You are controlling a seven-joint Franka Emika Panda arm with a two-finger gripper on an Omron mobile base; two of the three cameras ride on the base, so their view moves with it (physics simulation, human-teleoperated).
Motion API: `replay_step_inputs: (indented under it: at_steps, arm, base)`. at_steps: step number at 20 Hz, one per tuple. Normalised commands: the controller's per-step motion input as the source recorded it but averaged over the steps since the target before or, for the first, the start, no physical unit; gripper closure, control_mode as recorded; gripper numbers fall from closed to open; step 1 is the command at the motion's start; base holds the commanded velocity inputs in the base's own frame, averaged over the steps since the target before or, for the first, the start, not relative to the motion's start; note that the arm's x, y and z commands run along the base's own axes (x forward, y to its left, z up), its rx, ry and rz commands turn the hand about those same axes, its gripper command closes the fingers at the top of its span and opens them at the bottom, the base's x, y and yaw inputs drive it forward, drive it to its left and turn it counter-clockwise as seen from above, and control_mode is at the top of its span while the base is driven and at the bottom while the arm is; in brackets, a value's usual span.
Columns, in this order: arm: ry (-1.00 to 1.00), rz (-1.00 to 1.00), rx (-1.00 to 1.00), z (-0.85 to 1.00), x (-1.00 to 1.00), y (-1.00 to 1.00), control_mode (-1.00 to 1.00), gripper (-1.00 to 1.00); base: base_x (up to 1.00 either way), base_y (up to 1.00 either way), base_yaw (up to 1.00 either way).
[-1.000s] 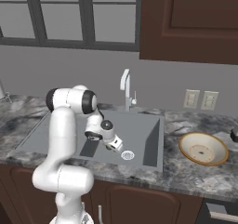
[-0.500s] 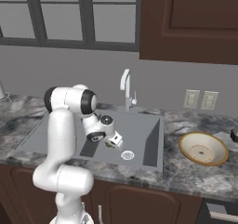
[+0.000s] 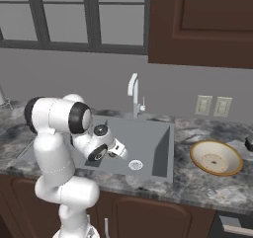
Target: Pick the avocado from the sink and place it in the bowl. Then pick the bowl and place it in the microwave. Then close the microwave door and press the start button.
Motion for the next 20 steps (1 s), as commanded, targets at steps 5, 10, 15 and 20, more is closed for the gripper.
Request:
replay_step_inputs:
  at_steps: [5, 10, 15, 20]
  arm:
    - [0.01, 0.00, -0.10, 1.00, -0.13, 0.19, -1.00, 1.00]
    - [0.04, 0.00, -0.02, 1.00, 0.00, 0.17, -1.00, 1.00]
    - [0.11, 0.00, 0.00, 1.00, -0.23, 0.11, -1.00, 1.00]
    - [0.22, 0.00, 0.03, 1.00, -0.42, 0.14, -1.00, 1.00]
  base:
    - [0.00, 0.00, 0.00]
    - [0.00, 0.00, 0.00]
    - [0.00, 0.00, 0.00]
    - [0.00, 0.00, 0.00]
